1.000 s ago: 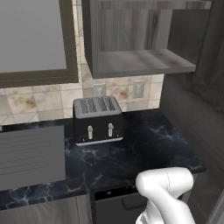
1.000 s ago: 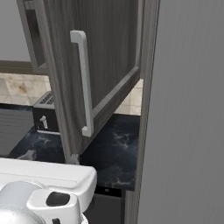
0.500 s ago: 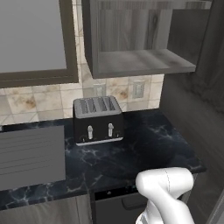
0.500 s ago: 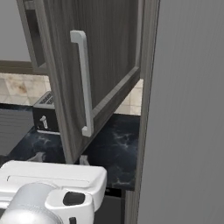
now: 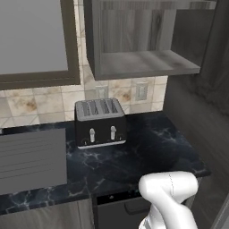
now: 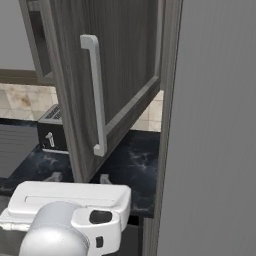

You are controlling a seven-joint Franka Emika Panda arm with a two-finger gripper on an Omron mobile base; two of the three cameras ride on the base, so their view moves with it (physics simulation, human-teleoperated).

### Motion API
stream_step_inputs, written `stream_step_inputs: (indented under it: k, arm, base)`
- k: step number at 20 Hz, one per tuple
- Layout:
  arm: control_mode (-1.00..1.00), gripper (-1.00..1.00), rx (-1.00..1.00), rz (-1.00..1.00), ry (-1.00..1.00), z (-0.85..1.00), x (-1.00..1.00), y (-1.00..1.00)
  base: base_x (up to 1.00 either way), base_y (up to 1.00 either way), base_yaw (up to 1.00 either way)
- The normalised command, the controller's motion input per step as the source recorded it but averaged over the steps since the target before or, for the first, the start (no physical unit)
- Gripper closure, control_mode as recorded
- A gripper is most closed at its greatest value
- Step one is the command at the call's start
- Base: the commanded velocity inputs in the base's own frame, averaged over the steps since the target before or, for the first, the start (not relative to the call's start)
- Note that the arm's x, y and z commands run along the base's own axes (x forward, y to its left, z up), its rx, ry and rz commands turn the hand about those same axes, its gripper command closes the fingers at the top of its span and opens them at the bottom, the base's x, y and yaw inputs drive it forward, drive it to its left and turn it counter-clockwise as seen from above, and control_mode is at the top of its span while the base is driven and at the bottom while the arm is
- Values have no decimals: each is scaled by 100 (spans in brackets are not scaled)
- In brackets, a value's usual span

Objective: Close all open cabinet doors.

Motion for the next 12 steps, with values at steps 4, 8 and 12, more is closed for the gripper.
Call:
stream_step_inputs:
  k: [4,8,12]
  arm:
    - [-100,-100,0,0,-6,-19,12,0]
    - [-100,-100,0,0,-8,-16,8,0]
    - [-100,-100,0,0,-10,-11,5,0]
  base:
    - [0,0,0]
    - [0,0,0]
    - [0,0,0]
